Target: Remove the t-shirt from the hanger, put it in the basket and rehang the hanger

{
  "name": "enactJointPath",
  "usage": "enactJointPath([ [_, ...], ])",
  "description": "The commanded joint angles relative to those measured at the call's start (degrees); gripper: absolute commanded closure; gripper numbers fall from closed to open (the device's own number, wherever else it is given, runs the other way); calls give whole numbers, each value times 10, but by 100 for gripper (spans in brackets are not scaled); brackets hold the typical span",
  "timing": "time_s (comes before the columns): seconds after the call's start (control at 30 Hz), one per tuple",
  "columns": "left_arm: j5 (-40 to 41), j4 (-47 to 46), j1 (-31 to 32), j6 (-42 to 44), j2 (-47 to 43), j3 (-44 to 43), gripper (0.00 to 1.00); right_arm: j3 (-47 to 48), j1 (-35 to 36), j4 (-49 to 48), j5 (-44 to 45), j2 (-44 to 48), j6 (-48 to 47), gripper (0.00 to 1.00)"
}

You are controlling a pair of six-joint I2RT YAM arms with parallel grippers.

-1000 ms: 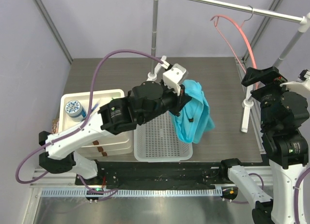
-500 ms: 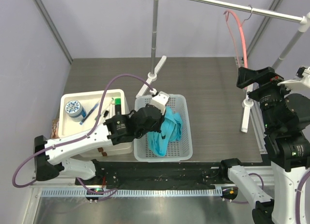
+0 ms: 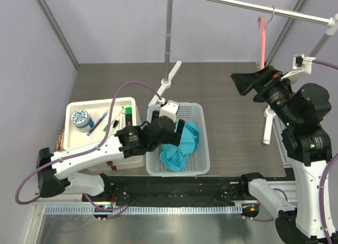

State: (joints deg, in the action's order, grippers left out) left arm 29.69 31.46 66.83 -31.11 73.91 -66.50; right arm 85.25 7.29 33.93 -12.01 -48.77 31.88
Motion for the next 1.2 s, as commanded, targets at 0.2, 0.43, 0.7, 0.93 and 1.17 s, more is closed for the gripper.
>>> enactJointPath([
  [0.2, -139, -166, -2, -45, -213, 105, 23, -92, 37, -22, -138, -11, 32, 0],
  [0.43, -293, -286, -2, -53, -328, 184, 22, -239, 111, -111, -231, 31, 89, 0],
  [0.7, -406, -369, -1, -99, -424, 291, 22, -367, 113, -72, -183, 111, 122, 0],
  [0.93, -474, -517, -1, -169, -537, 435, 20, -481, 113, -68, -109, 199, 153, 0],
  [1.17, -449, -606, -1, -245, -717, 602, 16, -653, 113, -237, -142, 321, 239, 0],
])
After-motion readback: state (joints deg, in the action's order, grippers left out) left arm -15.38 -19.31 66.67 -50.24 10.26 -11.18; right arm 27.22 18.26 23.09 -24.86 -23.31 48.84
